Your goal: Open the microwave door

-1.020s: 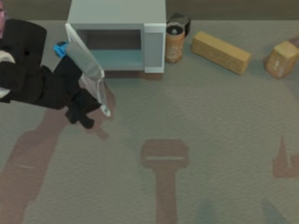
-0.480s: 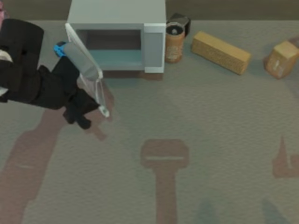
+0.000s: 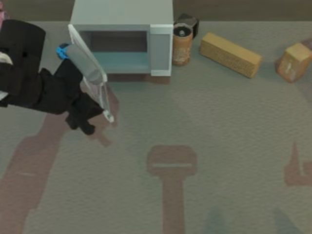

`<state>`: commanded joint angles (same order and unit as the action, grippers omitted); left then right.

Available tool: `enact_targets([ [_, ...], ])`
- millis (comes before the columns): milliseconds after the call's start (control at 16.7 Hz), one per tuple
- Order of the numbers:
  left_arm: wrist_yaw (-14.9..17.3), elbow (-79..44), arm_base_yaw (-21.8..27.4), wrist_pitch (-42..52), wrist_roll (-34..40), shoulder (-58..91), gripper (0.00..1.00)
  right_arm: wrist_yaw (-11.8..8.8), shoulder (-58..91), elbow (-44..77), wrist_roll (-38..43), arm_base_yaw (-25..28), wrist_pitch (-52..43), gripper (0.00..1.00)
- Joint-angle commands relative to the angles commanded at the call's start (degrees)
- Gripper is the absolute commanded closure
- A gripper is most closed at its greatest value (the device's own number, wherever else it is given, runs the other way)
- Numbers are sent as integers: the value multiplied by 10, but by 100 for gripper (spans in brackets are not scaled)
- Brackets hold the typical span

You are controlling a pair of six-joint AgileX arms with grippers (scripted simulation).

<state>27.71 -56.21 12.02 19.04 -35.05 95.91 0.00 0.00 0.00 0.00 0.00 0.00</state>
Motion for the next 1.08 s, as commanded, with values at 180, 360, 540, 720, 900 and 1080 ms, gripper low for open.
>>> enact_targets([
  [180,0,0,0,0,0,0,100,0,0,0,0,0,0,0],
  [360,0,0,0,0,0,0,100,0,0,0,0,0,0,0],
  [540,0,0,0,0,0,0,100,0,0,0,0,0,0,0],
  [720,3,2,2,2,0,0,100,0,0,0,0,0,0,0],
  [900,12,-2,-6,13,-20,2,100,0,0,0,0,0,0,0],
  [1080,22,-8,-16,23,-42,3,100,0,0,0,0,0,0,0],
])
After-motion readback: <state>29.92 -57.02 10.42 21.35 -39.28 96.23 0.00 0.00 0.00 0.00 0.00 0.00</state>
